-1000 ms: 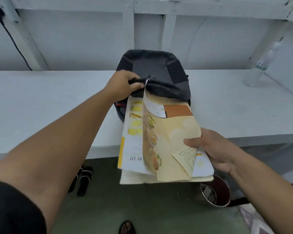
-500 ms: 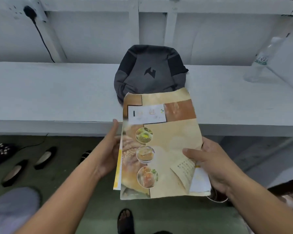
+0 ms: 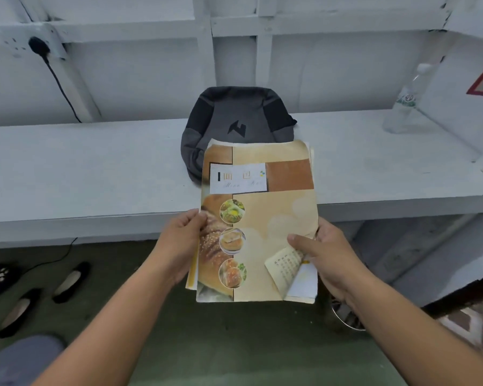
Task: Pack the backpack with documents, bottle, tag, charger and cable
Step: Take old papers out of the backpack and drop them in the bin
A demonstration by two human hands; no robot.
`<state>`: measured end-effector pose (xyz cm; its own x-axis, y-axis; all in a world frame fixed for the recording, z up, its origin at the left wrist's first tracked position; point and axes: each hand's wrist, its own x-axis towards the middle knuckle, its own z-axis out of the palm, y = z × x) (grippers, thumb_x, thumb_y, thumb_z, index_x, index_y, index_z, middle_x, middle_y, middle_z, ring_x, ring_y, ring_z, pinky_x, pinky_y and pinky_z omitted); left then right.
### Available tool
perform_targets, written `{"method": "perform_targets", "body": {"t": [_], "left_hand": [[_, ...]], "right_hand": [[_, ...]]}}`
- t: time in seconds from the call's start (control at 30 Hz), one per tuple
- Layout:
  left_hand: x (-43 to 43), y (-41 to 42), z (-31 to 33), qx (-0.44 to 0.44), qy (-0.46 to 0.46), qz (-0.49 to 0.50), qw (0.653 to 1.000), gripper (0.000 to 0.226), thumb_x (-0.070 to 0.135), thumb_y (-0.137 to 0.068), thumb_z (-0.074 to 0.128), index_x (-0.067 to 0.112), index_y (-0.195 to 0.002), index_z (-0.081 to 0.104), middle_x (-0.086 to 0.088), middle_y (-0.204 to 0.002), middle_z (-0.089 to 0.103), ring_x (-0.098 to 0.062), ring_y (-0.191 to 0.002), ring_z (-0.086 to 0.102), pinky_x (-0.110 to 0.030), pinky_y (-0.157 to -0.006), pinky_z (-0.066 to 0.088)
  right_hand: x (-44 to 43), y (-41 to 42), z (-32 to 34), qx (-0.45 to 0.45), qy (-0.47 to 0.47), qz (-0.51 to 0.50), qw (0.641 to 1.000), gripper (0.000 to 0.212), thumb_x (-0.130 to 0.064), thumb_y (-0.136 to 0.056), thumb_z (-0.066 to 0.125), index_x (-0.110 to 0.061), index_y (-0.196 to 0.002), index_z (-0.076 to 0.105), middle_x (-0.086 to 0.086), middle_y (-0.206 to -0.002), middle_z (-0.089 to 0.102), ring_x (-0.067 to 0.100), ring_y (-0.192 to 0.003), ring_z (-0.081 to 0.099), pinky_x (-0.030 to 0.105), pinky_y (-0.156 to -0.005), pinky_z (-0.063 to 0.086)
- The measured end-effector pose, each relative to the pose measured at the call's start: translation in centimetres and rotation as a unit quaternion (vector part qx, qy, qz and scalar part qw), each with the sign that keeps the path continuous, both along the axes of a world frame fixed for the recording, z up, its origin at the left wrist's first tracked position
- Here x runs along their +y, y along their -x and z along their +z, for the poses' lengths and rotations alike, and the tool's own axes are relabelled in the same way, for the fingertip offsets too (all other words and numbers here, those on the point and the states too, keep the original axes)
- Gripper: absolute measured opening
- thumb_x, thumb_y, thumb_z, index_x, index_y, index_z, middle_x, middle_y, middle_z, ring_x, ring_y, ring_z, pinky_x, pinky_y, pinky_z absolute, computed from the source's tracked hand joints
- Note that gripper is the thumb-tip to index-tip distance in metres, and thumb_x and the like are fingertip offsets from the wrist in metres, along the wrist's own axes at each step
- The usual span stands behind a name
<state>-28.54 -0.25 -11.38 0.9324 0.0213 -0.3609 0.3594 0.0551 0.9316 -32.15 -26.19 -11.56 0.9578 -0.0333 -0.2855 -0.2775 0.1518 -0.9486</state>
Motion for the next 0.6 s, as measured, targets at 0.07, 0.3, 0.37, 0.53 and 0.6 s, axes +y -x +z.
{"method": "perform_targets", "body": {"t": [0.07,0.3,0.37,0.53,0.6], "left_hand": [[0.2,-0.4,0.1,-0.031,-0.006,0.000,0.999,0.044,0.028,-0.109,0.046,0.022,-0.080,0.079,-0.016,-0.096,0.080,-0.030,-0.087,0.079,-0.039,-0.068,0.063],[1.3,-1.3,0.6,-0.111,-0.046,-0.013,0.993,0.041,0.027,-0.109,0.045,0.022,-0.084,0.078,-0.009,-0.092,0.081,-0.022,-0.084,0.078,-0.032,-0.066,0.060],[1.4,-1.8,1.0,-0.125,-0.054,-0.016,0.991,0.042,0.026,-0.109,0.046,0.021,-0.082,0.077,-0.008,-0.089,0.080,-0.021,-0.082,0.078,-0.033,-0.067,0.059],[0.5,-3.5,2.1,-0.154,-0.083,-0.061,0.983,0.036,0.032,-0.109,0.046,0.025,-0.088,0.075,-0.003,-0.091,0.080,-0.023,-0.089,0.077,-0.041,-0.075,0.060],[-0.5,-4.1,2.5,-0.174,-0.089,-0.095,0.976,0.035,0.033,-0.109,0.046,0.027,-0.089,0.074,0.000,-0.090,0.080,-0.020,-0.088,0.077,-0.039,-0.073,0.061]], "right_hand": [[0.5,-0.2,0.1,-0.007,0.000,-0.008,1.000,0.029,-0.001,-0.094,0.066,-0.021,-0.115,0.067,-0.002,-0.106,0.079,0.017,-0.095,0.076,0.031,-0.072,0.060],[2.1,-0.6,0.2,-0.018,-0.014,-0.038,0.999,0.029,-0.001,-0.094,0.065,-0.021,-0.115,0.066,0.001,-0.106,0.079,0.022,-0.095,0.076,0.039,-0.077,0.060],[2.4,-0.7,0.4,-0.022,-0.023,-0.049,0.998,0.029,0.000,-0.094,0.064,-0.020,-0.115,0.066,0.002,-0.106,0.079,0.023,-0.095,0.076,0.039,-0.076,0.060],[2.5,-0.7,1.0,-0.041,-0.063,-0.117,0.990,0.024,-0.016,-0.098,0.063,-0.015,-0.122,0.063,0.007,-0.111,0.077,0.027,-0.100,0.075,0.042,-0.078,0.060],[2.0,-0.3,1.4,-0.048,-0.077,-0.160,0.983,0.029,-0.032,-0.100,0.059,-0.017,-0.125,0.061,0.004,-0.111,0.077,0.022,-0.099,0.075,0.037,-0.074,0.059]]}}
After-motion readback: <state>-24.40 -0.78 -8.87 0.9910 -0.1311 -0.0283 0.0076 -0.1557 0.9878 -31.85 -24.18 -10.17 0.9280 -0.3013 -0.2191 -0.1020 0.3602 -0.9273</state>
